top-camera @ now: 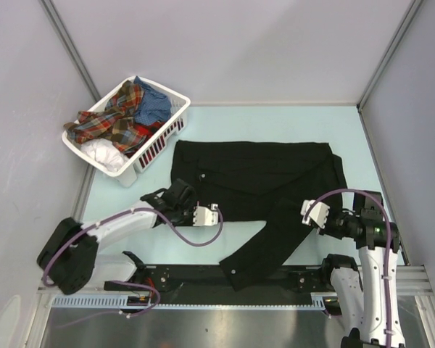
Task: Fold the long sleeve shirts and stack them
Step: Fold the shirt
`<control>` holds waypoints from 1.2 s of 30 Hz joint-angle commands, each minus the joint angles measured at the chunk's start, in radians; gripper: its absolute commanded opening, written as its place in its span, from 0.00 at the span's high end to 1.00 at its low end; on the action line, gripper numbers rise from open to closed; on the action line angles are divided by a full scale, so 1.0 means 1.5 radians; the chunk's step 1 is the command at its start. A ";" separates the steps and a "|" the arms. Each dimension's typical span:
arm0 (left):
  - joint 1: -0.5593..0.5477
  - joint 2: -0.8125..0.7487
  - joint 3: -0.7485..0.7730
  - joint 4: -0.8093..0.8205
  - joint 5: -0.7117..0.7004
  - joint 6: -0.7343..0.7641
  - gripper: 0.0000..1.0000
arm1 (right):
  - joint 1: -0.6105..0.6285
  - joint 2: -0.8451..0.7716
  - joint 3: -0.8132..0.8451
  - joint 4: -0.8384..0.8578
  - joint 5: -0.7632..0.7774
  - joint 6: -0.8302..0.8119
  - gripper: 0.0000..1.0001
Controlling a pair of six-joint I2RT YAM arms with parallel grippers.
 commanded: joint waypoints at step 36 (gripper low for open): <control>0.234 0.272 0.384 -0.191 0.141 0.053 0.99 | 0.121 0.581 0.383 0.302 -0.007 -0.088 1.00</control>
